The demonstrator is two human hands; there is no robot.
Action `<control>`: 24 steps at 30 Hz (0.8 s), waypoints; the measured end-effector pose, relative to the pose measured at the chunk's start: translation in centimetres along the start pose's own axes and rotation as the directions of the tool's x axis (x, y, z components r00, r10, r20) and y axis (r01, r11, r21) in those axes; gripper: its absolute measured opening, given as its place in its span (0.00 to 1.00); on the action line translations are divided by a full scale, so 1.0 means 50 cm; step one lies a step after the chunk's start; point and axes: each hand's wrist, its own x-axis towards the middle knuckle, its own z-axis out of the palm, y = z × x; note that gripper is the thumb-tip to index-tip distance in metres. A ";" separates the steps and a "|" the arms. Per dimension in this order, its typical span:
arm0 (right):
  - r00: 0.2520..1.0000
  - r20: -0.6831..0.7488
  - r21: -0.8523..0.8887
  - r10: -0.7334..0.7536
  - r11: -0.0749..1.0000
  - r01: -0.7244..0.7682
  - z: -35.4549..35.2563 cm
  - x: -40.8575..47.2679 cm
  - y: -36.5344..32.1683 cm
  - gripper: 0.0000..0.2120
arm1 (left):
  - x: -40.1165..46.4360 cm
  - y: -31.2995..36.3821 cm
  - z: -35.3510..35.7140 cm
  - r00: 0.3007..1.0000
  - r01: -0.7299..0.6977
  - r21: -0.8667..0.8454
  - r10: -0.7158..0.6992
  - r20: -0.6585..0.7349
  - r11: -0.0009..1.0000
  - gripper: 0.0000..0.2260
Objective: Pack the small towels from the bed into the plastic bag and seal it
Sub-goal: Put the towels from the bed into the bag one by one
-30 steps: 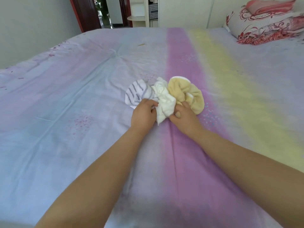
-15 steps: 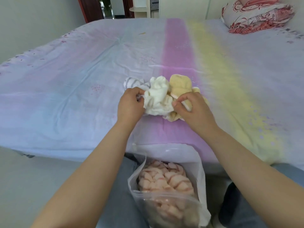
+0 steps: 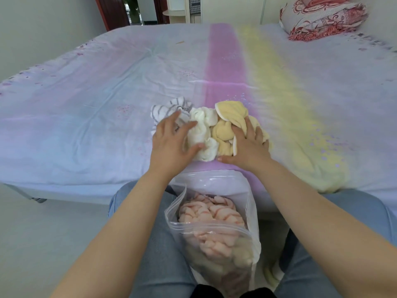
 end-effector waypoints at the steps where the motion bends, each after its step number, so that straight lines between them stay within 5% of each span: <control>1: 1.000 -0.022 -0.021 0.009 1.000 -0.009 0.006 0.008 0.001 0.50 | 0.001 0.005 0.000 0.996 -0.079 0.060 0.076 0.054 0.995 0.23; 4: 0.989 -0.131 0.006 0.066 0.998 -0.065 0.003 0.039 0.019 0.36 | 0.008 0.003 0.017 0.936 -0.132 0.186 0.060 0.347 0.974 0.26; 6: 0.969 -0.213 0.239 0.126 0.968 -0.073 -0.013 0.051 0.038 0.31 | 0.015 -0.011 0.033 0.907 -0.111 0.228 0.005 0.420 0.967 0.27; 10: 0.872 -0.327 0.763 0.364 0.646 0.017 -0.063 0.026 0.052 0.23 | 0.035 -0.029 0.059 0.900 -0.043 0.196 -0.047 0.433 0.980 0.25; 15: 0.939 -0.180 0.956 0.294 0.275 0.097 -0.084 -0.047 0.055 0.16 | 0.035 -0.011 0.060 0.863 0.135 -0.054 -0.091 0.497 0.989 0.31; 19: 0.960 -0.126 0.990 0.252 0.087 0.107 -0.093 -0.101 0.062 0.22 | -0.002 0.005 0.015 0.938 0.238 -0.337 -0.126 0.322 0.911 0.31; 22: 0.976 -0.124 0.988 0.179 0.119 0.103 -0.094 -0.123 0.055 0.19 | -0.061 0.014 -0.019 0.971 0.236 -0.221 -0.221 0.092 0.946 0.17; 24: 0.987 -0.120 0.979 0.108 0.177 0.100 -0.090 -0.131 0.043 0.18 | -0.090 0.016 -0.036 0.931 0.339 -0.127 -0.313 0.187 0.932 0.13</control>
